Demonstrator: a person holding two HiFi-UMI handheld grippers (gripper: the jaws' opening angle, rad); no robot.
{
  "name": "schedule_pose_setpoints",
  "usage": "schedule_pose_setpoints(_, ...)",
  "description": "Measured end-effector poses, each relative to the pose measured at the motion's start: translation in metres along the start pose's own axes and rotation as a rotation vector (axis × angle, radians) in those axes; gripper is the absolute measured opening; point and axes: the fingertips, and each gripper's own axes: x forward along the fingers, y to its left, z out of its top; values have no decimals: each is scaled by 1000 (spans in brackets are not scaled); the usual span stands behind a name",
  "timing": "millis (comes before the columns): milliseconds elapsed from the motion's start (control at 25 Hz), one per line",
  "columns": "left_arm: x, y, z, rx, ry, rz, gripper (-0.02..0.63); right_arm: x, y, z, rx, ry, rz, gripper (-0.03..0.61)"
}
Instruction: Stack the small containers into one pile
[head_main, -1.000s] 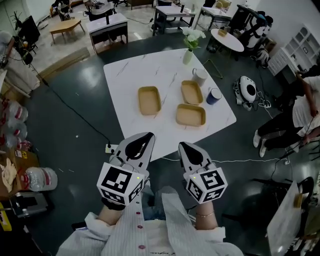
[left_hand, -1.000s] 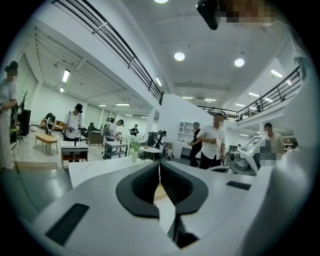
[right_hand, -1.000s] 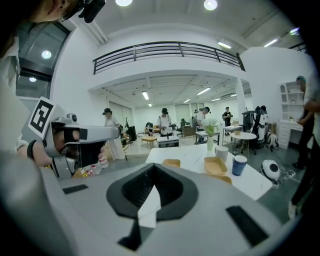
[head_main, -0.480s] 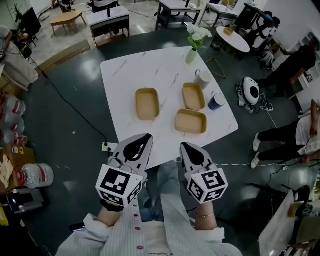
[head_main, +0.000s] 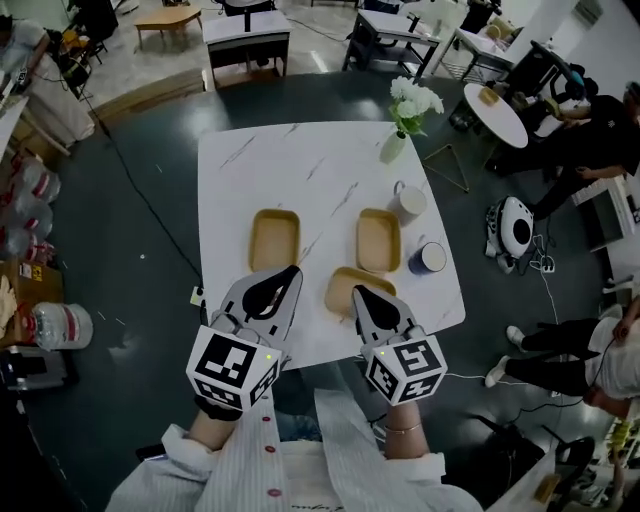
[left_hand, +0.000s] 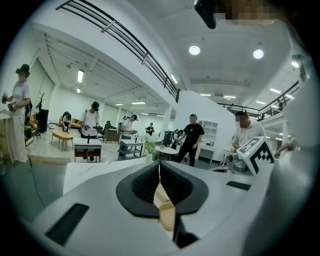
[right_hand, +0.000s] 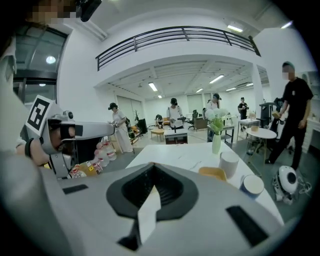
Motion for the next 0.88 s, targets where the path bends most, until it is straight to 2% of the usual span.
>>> schedule_pose_setpoints(400, 50, 0, 26, -3, -29, 171, 21, 32, -49, 28, -65, 33, 176, 11)
schedule_pose_setpoints(680, 47, 4, 28, -22, -62, 278, 21, 41, -51, 34, -124, 51, 277, 11)
schedule_pose_setpoints(880, 40, 13, 25, -32, -63, 314, 21, 49, -45, 28, -145, 85, 307, 11)
